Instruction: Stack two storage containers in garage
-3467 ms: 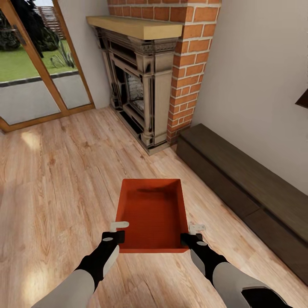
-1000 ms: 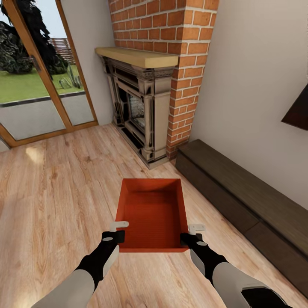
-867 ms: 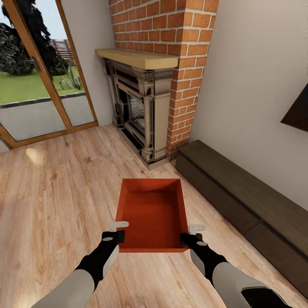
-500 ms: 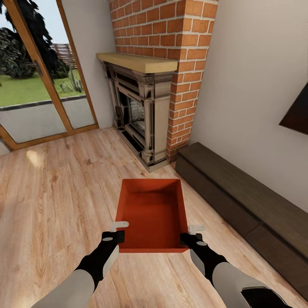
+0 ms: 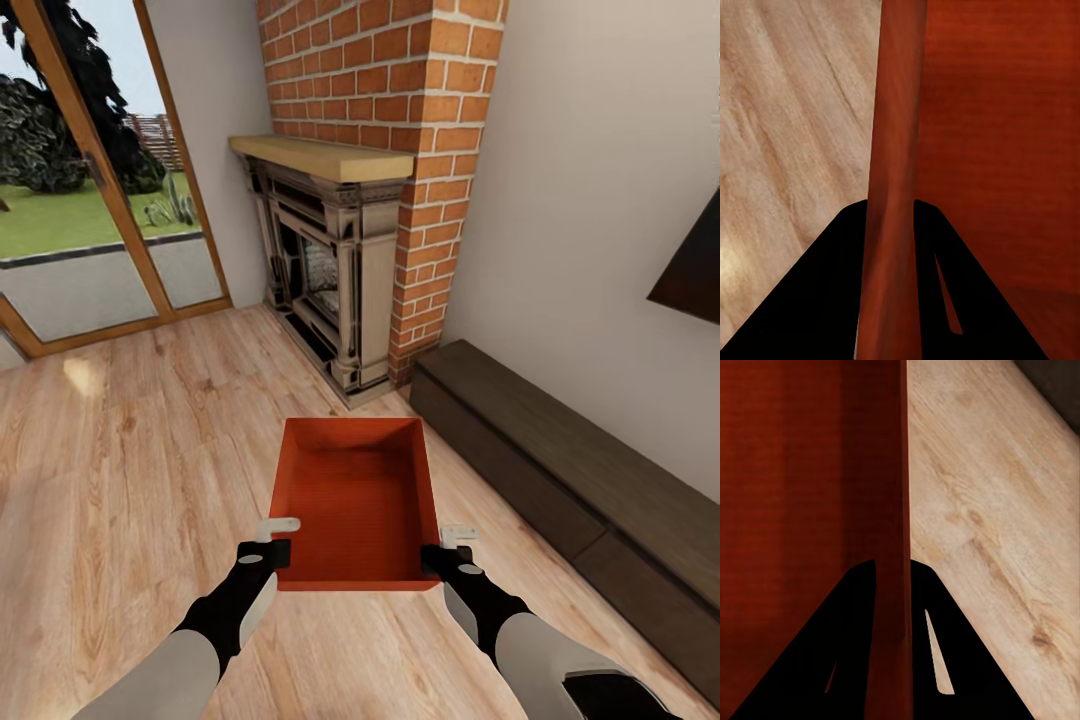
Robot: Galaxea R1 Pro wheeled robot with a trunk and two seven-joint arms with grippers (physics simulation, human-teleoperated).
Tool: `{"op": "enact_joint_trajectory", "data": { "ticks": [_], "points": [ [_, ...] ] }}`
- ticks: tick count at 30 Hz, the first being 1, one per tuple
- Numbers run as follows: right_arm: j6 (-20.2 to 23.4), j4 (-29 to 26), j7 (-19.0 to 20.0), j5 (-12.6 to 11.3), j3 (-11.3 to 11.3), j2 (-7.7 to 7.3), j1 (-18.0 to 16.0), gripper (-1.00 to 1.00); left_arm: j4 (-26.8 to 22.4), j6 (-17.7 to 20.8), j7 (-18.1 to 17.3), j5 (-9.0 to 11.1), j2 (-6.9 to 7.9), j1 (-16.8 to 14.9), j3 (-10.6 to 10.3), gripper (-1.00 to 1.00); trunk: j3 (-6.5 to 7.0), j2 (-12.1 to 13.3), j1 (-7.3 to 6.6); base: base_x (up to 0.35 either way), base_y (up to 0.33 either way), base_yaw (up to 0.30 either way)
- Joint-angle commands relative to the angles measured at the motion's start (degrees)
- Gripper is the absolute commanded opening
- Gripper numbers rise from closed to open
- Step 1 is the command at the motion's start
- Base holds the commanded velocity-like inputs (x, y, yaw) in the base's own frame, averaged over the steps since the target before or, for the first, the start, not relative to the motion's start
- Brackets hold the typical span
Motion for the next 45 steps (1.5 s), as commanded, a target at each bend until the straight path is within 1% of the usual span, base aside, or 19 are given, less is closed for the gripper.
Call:
{"op": "enact_joint_trajectory", "data": {
  "ticks": [1,33,45],
  "points": [
    [-3.5,-0.1,-4.2,0.6,-0.9,-0.48,-0.1,-1.0,0.1,0.5,2.3,0.5,0.12,0.0,-0.3,-1.0,-0.01,-0.1,0.03,0.0,0.0,0.0],
    [-3.5,-0.1,-4.2,0.7,-0.8,-0.42,-0.1,-1.0,0.0,0.5,2.3,0.5,0.12,0.0,-0.3,-1.0,2.88,-0.1,0.03,0.0,0.0,0.0],
    [-3.5,-0.1,-4.2,0.8,-0.8,-0.42,-0.1,-1.0,0.0,0.5,2.3,0.6,0.46,0.0,-0.3,-1.0,3.96,-0.1,0.03,0.0,0.0,0.0]
  ]
}}
